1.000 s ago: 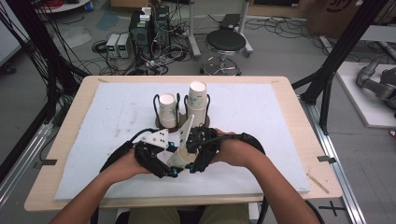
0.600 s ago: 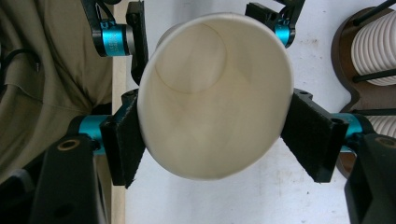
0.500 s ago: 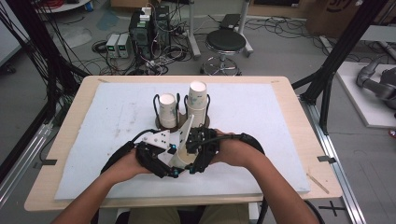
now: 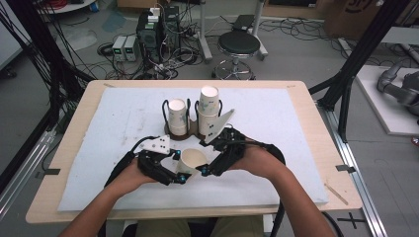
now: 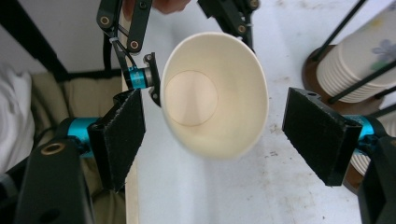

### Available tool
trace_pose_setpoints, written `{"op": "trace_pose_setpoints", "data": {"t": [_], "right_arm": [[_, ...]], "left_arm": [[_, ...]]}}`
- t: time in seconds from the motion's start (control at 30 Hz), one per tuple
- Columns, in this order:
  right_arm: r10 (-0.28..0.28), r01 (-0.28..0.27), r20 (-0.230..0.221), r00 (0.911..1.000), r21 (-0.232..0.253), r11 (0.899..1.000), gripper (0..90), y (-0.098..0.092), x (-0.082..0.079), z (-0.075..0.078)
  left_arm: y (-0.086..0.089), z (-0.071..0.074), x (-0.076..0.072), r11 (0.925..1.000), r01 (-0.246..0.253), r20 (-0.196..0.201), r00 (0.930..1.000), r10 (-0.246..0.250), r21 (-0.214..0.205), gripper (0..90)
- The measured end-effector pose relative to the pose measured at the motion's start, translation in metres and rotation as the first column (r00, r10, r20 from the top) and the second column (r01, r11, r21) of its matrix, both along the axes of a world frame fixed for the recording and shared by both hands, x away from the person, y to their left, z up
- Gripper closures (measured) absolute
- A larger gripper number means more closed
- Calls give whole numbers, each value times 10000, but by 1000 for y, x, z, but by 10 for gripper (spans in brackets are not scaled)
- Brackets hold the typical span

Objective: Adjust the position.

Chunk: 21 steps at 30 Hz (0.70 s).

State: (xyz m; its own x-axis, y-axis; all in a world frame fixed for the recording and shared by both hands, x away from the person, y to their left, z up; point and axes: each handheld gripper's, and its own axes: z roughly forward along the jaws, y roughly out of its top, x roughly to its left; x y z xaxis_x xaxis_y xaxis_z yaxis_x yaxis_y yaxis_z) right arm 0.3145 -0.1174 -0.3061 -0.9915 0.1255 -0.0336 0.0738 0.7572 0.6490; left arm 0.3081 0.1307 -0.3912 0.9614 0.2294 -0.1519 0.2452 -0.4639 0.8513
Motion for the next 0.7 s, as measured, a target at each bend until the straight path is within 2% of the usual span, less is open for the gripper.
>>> {"op": "trace_pose_setpoints", "data": {"t": [0.03, 0.07, 0.23, 0.37, 0.5, 0.53, 0.57, 0.67, 0.7], "right_arm": [[-234, 238, -124, 9996, 331, 9992, 220, -7, 0, -2], [-234, 238, -124, 9996, 331, 9992, 220, -7, 0, -2], [-810, 823, -158, 9966, 1085, 9907, 220, -24, 0, -12], [-1342, 1370, -284, 9905, 1558, 9782, 220, -39, -1, -23], [-2073, 2105, -375, 9776, 2149, 9537, 220, -57, -4, -34], [-2487, 2530, -487, 9673, 2478, 9352, 220, -66, -6, -41], [-2487, 2530, -487, 9673, 2478, 9352, 220, -66, -6, -41], [-2985, 2989, -452, 9533, 2811, 9120, 220, -80, -8, -51], [-3206, 3180, -417, 9463, 2993, 8996, 220, -88, -9, -57]], "left_arm": [[2, -1, 0, 9999, -139, -37, 9999, 139, -87, 323], [4, -3, 0, 9995, -242, -36, 9997, 242, -205, 323], [17, -10, -1, 9943, -745, 102, 9971, 755, -764, 318], [28, -16, -2, 9823, -1336, 204, 9903, 1374, -1316, 314], [42, -21, -2, 9665, -1842, 391, 9802, 1940, -1789, 311], [45, -22, -3, 9620, -1971, 427, 9771, 2086, -1889, 310], [49, -22, -3, 9587, -2056, 493, 9745, 2191, -1967, 310], [57, -24, -3, 9448, -2316, 529, 9668, 2499, -2316, 310], [59, -24, -3, 9411, -2383, 547, 9646, 2581, -2399, 310]]}}
